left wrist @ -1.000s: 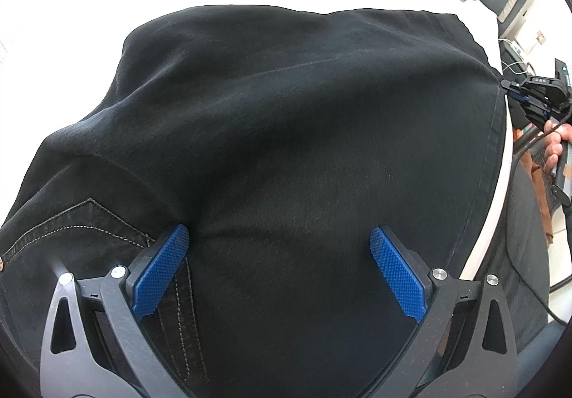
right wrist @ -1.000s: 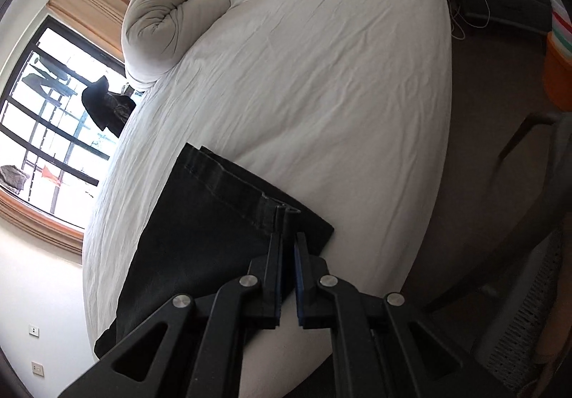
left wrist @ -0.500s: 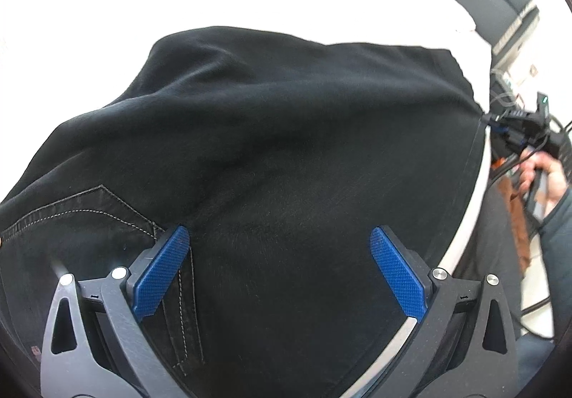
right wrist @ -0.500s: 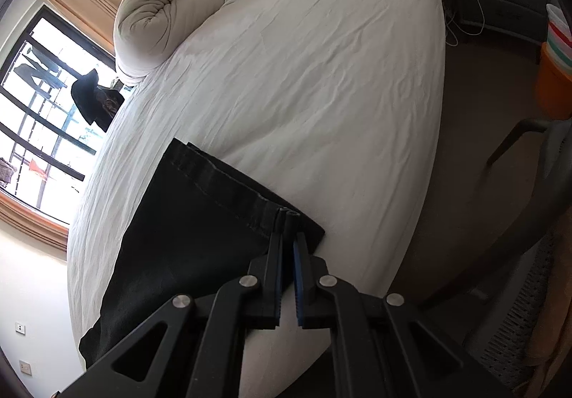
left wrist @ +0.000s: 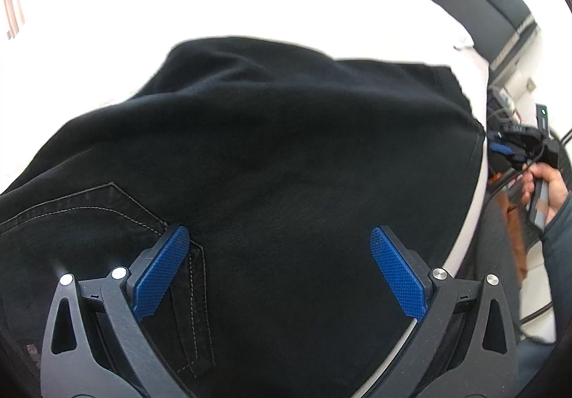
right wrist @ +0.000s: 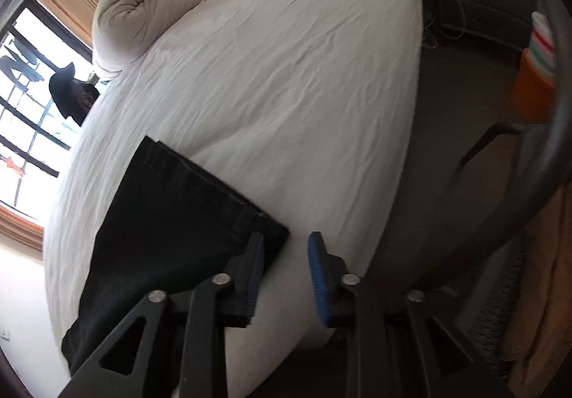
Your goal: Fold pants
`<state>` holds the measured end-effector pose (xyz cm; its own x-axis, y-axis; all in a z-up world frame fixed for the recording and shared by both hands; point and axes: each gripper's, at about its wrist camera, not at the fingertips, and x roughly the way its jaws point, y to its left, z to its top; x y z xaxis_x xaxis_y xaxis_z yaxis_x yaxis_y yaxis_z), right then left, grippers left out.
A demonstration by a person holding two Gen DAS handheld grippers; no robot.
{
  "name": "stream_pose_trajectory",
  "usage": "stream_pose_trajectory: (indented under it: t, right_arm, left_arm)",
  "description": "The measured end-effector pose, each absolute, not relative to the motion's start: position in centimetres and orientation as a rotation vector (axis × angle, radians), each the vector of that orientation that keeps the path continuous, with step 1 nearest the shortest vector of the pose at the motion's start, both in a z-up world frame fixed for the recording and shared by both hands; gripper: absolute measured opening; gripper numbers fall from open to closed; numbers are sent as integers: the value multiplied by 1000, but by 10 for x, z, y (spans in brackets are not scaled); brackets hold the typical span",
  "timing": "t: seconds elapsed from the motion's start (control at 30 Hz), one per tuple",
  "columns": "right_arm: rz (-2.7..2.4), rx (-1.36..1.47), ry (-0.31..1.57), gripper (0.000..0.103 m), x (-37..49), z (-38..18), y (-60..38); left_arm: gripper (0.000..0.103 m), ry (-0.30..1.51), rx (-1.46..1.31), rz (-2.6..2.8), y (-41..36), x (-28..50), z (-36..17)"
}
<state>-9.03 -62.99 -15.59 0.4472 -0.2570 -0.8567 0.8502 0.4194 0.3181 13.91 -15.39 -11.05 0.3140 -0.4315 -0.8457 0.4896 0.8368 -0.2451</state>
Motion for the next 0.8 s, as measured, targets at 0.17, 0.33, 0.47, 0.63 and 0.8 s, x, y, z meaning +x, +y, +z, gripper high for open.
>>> stream_pose_trajectory:
  t: [0.17, 0.33, 0.47, 0.63, 0.8]
  right_arm:
    - [-579, 701, 744, 29, -69, -88, -598]
    - [-118, 598, 818, 29, -4, -88, -517]
    - [-190, 648, 1076, 12, 14, -162, -515]
    - [-378, 627, 1054, 11, -13, -149, -541]
    - [-154, 602, 947, 32, 11, -105, -509]
  left_arm:
    - [103, 1025, 26, -640, -148, 154, -84]
    - [103, 1071, 57, -639, -153, 167, -92]
    - [102, 1118, 53, -626, -148, 166, -104]
    - [102, 1030, 57, -692, -147, 180, -77]
    - [97, 991, 78, -754, -167, 208, -64]
